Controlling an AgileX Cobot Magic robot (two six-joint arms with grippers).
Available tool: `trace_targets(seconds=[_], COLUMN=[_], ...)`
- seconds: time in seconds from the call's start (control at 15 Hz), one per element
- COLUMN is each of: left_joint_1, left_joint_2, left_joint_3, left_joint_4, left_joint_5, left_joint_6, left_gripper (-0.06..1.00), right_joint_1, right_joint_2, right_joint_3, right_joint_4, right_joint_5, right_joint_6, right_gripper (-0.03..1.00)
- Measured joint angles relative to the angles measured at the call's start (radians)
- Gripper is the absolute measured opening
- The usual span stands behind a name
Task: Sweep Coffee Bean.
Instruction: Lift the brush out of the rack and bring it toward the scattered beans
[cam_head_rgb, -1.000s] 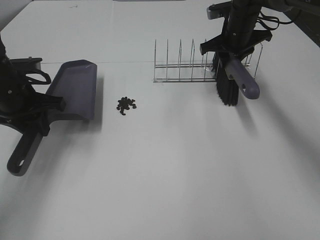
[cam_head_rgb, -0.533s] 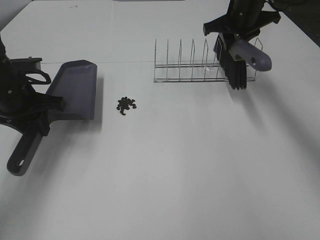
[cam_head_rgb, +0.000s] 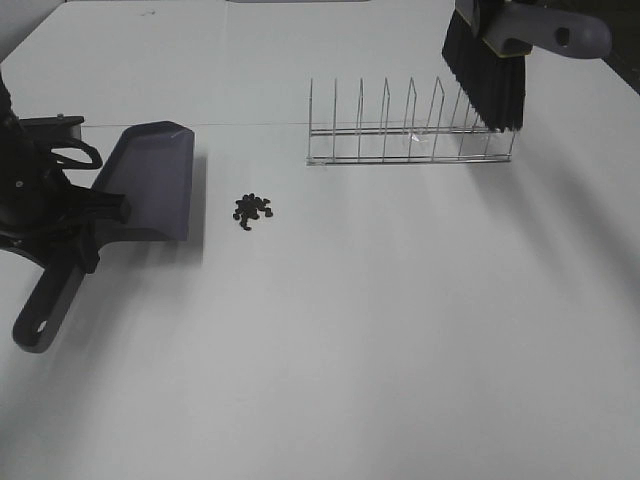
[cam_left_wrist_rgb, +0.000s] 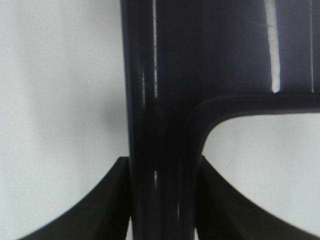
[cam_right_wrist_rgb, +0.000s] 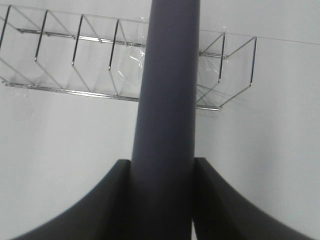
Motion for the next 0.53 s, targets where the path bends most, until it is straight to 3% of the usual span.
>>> trace_targets(seconds=[0.27, 0.53], left_joint_1=[-0.006, -0.08], left_joint_2=[0.0, 0.012], left_joint_3=[0.0, 0.0], left_joint_4=[0.036, 0.128], left_joint_5=[0.046, 0.045], left_joint_6=[-0.028, -0.133], left_gripper=[0.35, 0.35], right_joint_1=[0.106, 0.225], right_joint_2=[-0.034, -0.043], right_joint_3=[0.026, 0.085], right_joint_4=[0.005, -0.029], right_joint_5=[0.007, 0.008], right_joint_6=[-0.004, 0.001], right_gripper=[0.31, 0.31])
